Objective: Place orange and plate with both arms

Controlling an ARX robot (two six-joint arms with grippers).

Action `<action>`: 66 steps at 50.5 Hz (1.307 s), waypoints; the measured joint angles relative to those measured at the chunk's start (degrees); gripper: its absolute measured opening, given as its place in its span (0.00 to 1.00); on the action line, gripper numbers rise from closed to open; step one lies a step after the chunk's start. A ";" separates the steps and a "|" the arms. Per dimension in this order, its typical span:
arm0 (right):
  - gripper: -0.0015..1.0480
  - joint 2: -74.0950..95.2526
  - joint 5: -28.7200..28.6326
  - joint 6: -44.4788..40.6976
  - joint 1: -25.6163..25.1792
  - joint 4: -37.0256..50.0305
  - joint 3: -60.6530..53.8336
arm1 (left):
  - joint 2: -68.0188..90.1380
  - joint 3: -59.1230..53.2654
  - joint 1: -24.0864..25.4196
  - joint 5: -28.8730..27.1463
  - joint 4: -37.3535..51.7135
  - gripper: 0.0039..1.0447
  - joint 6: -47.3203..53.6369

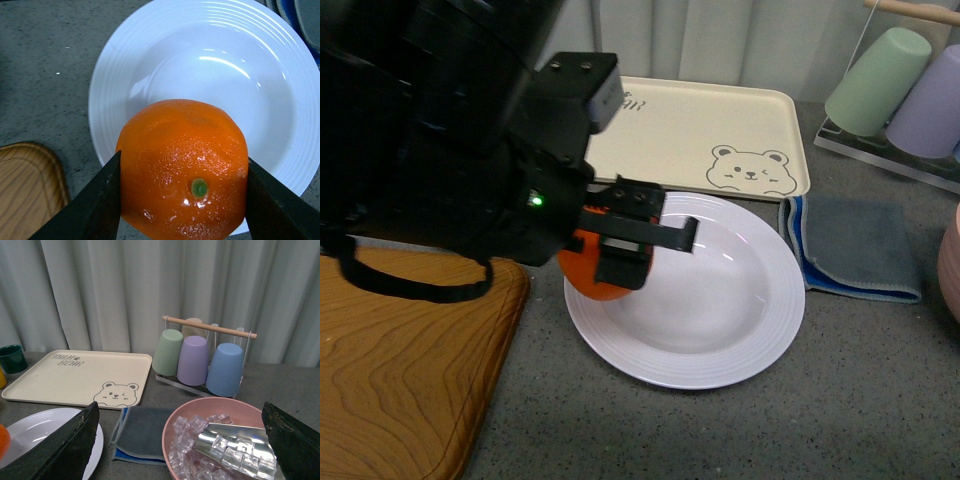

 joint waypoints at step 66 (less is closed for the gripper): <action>0.91 0.00 0.00 0.00 0.00 0.00 0.00 | 12.87 13.22 -3.06 -2.73 -0.20 0.94 -0.24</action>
